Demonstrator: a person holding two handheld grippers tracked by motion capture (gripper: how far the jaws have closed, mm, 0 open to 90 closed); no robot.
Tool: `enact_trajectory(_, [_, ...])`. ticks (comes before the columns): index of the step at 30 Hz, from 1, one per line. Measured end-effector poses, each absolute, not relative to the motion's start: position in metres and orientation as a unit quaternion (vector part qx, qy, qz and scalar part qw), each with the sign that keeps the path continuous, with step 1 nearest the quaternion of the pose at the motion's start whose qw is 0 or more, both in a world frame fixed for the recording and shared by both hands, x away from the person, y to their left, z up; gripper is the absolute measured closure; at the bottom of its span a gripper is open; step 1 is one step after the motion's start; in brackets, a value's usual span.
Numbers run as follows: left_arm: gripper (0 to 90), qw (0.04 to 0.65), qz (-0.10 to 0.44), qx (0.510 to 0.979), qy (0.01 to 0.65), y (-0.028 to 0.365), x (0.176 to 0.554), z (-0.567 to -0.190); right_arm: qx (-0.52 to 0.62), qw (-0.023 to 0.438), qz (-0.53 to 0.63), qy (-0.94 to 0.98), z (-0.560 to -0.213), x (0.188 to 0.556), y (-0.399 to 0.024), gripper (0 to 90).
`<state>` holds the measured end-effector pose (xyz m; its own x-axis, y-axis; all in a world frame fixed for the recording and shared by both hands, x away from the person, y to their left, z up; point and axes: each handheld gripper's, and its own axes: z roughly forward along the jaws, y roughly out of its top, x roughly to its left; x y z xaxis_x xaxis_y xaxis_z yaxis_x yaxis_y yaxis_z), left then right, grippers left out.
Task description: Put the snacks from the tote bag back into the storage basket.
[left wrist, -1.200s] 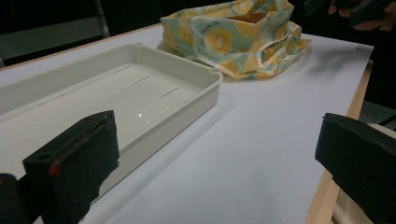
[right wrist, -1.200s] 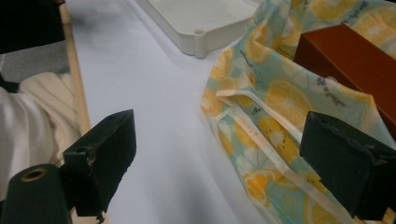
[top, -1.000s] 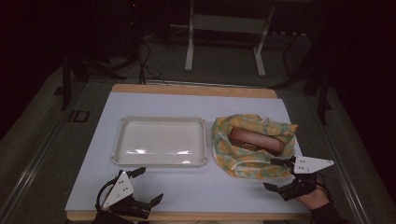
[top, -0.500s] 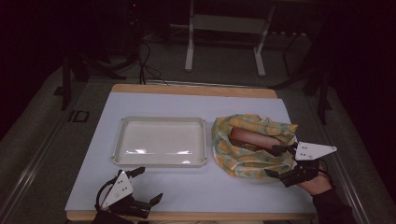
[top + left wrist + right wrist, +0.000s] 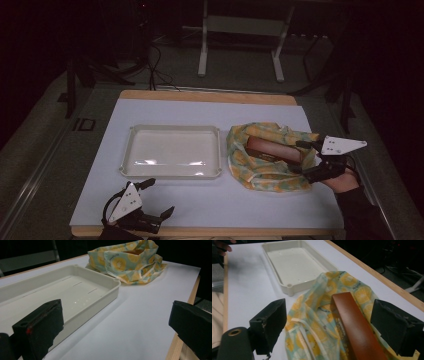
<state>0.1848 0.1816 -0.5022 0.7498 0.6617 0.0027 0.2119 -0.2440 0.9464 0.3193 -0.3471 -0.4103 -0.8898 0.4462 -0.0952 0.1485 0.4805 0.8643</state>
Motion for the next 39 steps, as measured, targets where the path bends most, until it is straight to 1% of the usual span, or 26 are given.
enact_trajectory(18, [0.0, 0.541, 0.208, 0.764, 0.284, 0.181, 0.184, -0.502, 0.175, 0.164, 0.454, 0.858, -0.398, 0.354, -0.342, 13.6])
enact_trajectory(23, [0.0, 0.540, 0.208, 0.765, 0.283, 0.181, 0.184, -0.503, 0.175, 0.153, 0.450, 0.862, -0.400, 0.364, -0.339, 14.5])
enact_trajectory(24, [0.0, 0.540, 0.208, 0.765, 0.283, 0.181, 0.184, -0.503, 0.169, 0.155, 0.441, 0.868, -0.402, 0.368, -0.338, 17.4])
enact_trajectory(27, [0.0, 0.539, 0.208, 0.765, 0.284, 0.181, 0.184, -0.503, 0.169, 0.158, 0.435, 0.870, -0.405, 0.371, -0.337, 18.3])
enact_trajectory(32, [0.0, 0.539, 0.209, 0.765, 0.283, 0.181, 0.184, -0.503, 0.174, 0.148, 0.424, 0.876, -0.414, 0.379, -0.337, 21.4])
enact_trajectory(36, [0.0, 0.538, 0.209, 0.766, 0.284, 0.181, 0.184, -0.503, 0.177, 0.148, 0.408, 0.884, -0.425, 0.385, -0.338, 26.9])
enact_trajectory(37, [0.0, 0.538, 0.209, 0.766, 0.284, 0.181, 0.184, -0.503, 0.177, 0.144, 0.405, 0.885, -0.427, 0.386, -0.339, 27.2])
enact_trajectory(39, [0.0, 0.538, 0.209, 0.766, 0.283, 0.181, 0.184, -0.503, 0.181, 0.141, 0.399, 0.888, -0.431, 0.389, -0.339, 31.8])
